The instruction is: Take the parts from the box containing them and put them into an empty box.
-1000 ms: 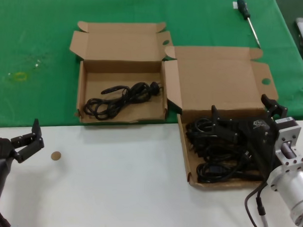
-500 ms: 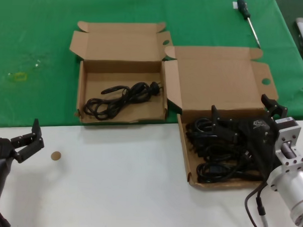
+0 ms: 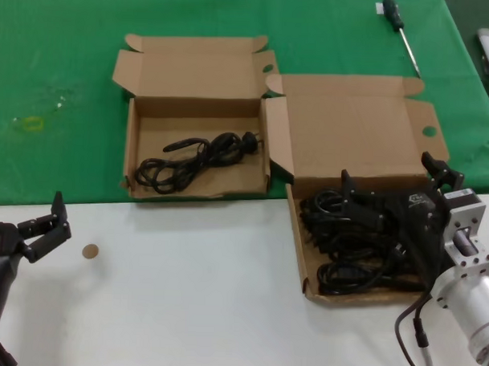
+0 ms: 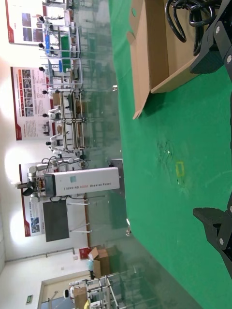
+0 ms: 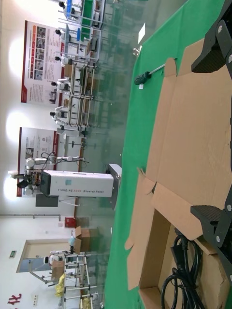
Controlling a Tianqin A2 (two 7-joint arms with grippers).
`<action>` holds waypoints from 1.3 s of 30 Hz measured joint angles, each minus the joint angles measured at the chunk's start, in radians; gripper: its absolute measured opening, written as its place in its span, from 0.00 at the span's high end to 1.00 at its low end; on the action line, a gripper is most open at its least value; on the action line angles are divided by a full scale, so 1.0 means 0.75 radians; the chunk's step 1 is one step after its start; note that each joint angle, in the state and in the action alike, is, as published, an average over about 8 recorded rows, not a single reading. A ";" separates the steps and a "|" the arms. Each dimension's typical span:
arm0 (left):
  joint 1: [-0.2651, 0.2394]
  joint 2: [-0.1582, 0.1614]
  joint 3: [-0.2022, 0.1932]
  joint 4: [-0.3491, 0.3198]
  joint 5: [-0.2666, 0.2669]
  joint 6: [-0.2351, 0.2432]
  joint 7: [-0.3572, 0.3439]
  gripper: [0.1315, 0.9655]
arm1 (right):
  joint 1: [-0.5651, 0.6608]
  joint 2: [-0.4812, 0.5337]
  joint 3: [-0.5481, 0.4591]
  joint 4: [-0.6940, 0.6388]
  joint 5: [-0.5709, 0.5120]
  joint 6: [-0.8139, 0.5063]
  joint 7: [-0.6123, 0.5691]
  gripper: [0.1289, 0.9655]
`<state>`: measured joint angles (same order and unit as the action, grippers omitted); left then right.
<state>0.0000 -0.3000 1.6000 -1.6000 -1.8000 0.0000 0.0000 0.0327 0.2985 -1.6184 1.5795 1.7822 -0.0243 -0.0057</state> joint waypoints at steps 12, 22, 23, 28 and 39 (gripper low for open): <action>0.000 0.000 0.000 0.000 0.000 0.000 0.000 0.00 | 0.000 0.000 0.000 0.000 0.000 0.000 0.000 0.00; 0.000 0.000 0.000 0.000 0.000 0.000 0.000 0.00 | 0.000 0.000 0.000 0.000 0.000 0.000 0.000 0.00; 0.000 0.000 0.000 0.000 0.000 0.000 0.000 0.00 | 0.000 0.000 0.000 0.000 0.000 0.000 0.000 0.00; 0.000 0.000 0.000 0.000 0.000 0.000 0.000 0.00 | 0.000 0.000 0.000 0.000 0.000 0.000 0.000 0.00; 0.000 0.000 0.000 0.000 0.000 0.000 0.000 0.00 | 0.000 0.000 0.000 0.000 0.000 0.000 0.000 0.00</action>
<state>0.0000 -0.3000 1.6000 -1.6000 -1.8000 0.0000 0.0000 0.0327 0.2985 -1.6184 1.5795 1.7822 -0.0243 -0.0057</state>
